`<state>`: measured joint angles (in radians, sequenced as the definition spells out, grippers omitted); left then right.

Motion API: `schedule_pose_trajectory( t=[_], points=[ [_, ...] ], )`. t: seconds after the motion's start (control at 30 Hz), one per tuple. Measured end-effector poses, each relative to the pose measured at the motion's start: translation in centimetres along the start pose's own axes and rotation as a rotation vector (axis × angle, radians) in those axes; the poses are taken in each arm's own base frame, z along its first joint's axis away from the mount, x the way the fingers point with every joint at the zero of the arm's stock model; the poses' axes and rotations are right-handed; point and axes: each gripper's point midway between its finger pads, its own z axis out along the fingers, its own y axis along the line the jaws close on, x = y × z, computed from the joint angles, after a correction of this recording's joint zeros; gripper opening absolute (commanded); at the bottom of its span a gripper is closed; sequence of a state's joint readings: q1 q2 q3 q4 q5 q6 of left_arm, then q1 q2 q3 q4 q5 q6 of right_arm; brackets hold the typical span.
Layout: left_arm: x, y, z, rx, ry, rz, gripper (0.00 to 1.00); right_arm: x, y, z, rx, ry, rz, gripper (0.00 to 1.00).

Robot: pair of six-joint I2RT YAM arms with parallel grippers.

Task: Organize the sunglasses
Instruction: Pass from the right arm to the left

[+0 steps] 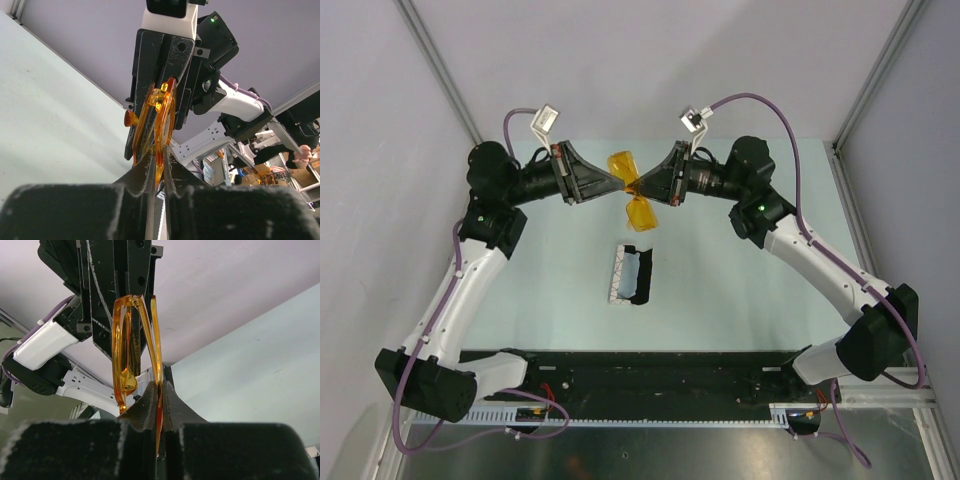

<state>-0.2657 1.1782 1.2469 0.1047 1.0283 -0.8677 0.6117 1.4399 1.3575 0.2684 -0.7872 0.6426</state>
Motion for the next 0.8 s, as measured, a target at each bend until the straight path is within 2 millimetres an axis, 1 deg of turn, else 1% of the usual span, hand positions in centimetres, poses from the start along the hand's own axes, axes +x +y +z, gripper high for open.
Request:
schedule_pose_trajectory(
  t=[0.1, 0.2, 0.33, 0.43, 0.47, 0.53, 0.57, 0.63, 0.67, 0.8],
  points=[
    [0.0, 0.0, 0.0, 0.001, -0.001, -0.003, 0.06, 0.0, 0.0, 0.0, -0.001, 0.000, -0.003, 0.00],
    [0.0, 0.0, 0.0, 0.003, 0.001, -0.003, 0.00, 0.0, 0.0, 0.0, -0.001, 0.000, -0.007, 0.00],
    [0.1, -0.1, 0.0, 0.009, 0.003, 0.004, 0.00, 0.0, 0.1, 0.0, -0.007, 0.000, -0.014, 0.01],
    [0.1, -0.2, 0.0, 0.017, 0.007, 0.021, 0.00, -0.1, 0.2, 0.0, -0.014, -0.002, -0.019, 0.09],
    [0.1, -0.3, 0.0, 0.022, 0.009, 0.031, 0.00, -0.1, 0.3, 0.0, -0.017, -0.001, -0.021, 0.13],
    [0.1, -0.3, -0.1, 0.028, 0.013, 0.053, 0.00, -0.1, 0.4, 0.0, -0.020, -0.001, -0.025, 0.18],
    [0.2, -0.4, -0.1, 0.032, 0.015, 0.066, 0.00, -0.1, 0.5, 0.0, -0.021, -0.002, -0.028, 0.22],
    [0.2, -0.7, -0.1, 0.047, 0.025, 0.102, 0.00, -0.3, 0.6, -0.1, -0.023, -0.006, -0.033, 0.26],
    [0.1, -0.8, -0.1, 0.051, 0.026, 0.119, 0.00, -0.4, 0.8, -0.2, -0.023, -0.010, -0.038, 0.30],
    [-0.6, -1.6, 0.0, 0.082, 0.034, 0.208, 0.00, -1.4, 1.7, -0.7, -0.029, -0.038, -0.066, 0.31]
  ],
)
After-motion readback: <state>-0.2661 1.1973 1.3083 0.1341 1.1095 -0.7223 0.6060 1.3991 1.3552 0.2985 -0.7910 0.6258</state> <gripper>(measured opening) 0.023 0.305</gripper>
